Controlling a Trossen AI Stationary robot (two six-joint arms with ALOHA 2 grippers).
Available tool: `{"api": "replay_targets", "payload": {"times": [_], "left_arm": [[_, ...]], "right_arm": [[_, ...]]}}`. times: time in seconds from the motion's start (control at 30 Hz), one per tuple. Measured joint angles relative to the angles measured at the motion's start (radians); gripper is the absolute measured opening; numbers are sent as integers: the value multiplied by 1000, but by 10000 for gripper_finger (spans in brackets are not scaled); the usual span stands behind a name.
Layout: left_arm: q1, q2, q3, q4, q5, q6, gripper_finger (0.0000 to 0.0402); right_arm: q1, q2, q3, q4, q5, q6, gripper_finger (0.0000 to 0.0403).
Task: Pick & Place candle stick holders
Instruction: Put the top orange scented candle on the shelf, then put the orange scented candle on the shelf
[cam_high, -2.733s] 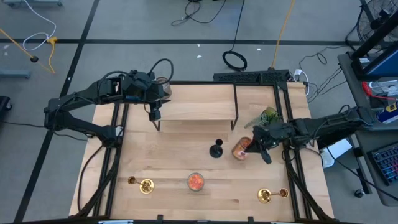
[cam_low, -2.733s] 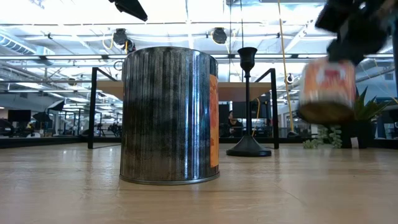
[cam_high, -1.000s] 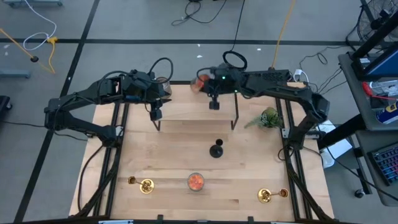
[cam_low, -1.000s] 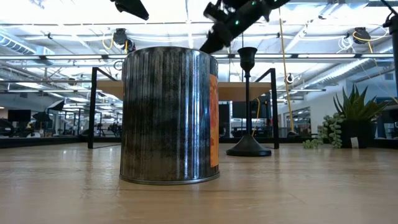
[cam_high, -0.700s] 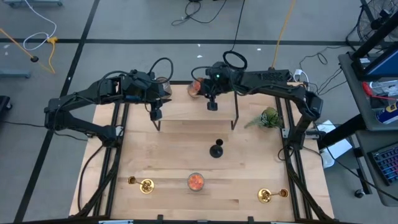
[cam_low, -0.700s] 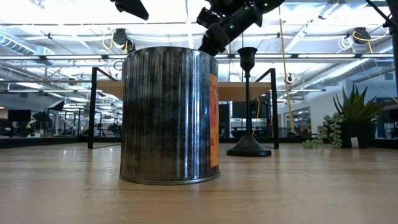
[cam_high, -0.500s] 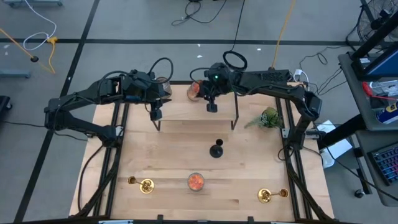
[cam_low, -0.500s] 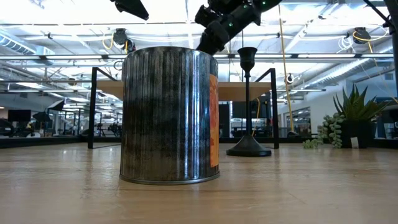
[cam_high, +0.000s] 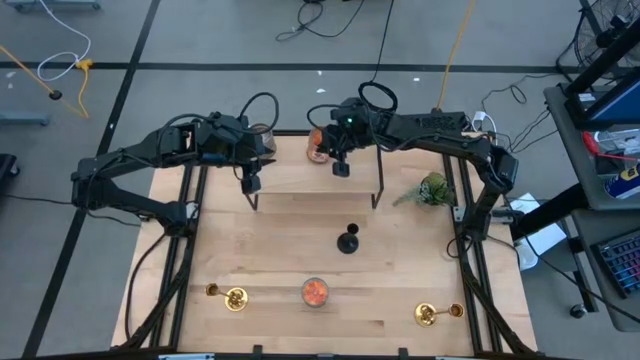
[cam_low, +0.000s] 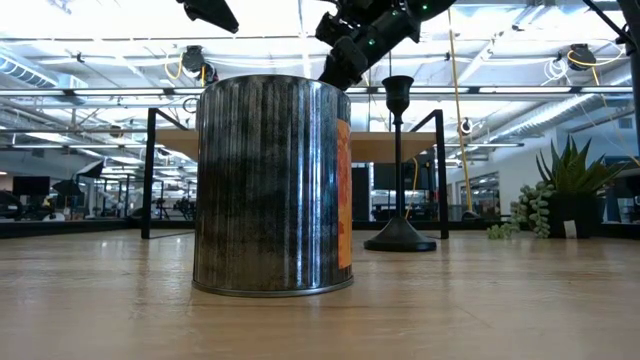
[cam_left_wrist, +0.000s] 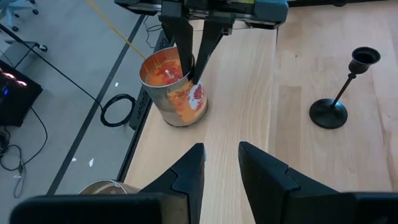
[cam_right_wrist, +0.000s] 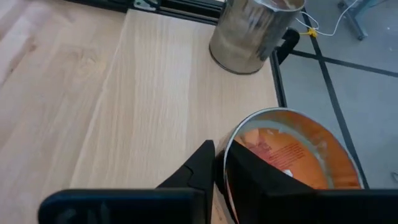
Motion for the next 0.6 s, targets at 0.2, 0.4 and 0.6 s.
{"api": "replay_targets", "payload": {"times": [0.2, 0.4, 0.6], "left_arm": [[0, 0, 0, 0, 0, 0, 106], [0, 0, 0, 0, 0, -1, 106], [0, 0, 0, -6, 0, -21, 106]], "right_arm": [[0, -1, 0, 27, 0, -26, 62], [6, -1, 0, 97, 1, -26, 99], [52, -65, -1, -45, 114, -24, 118]]}}
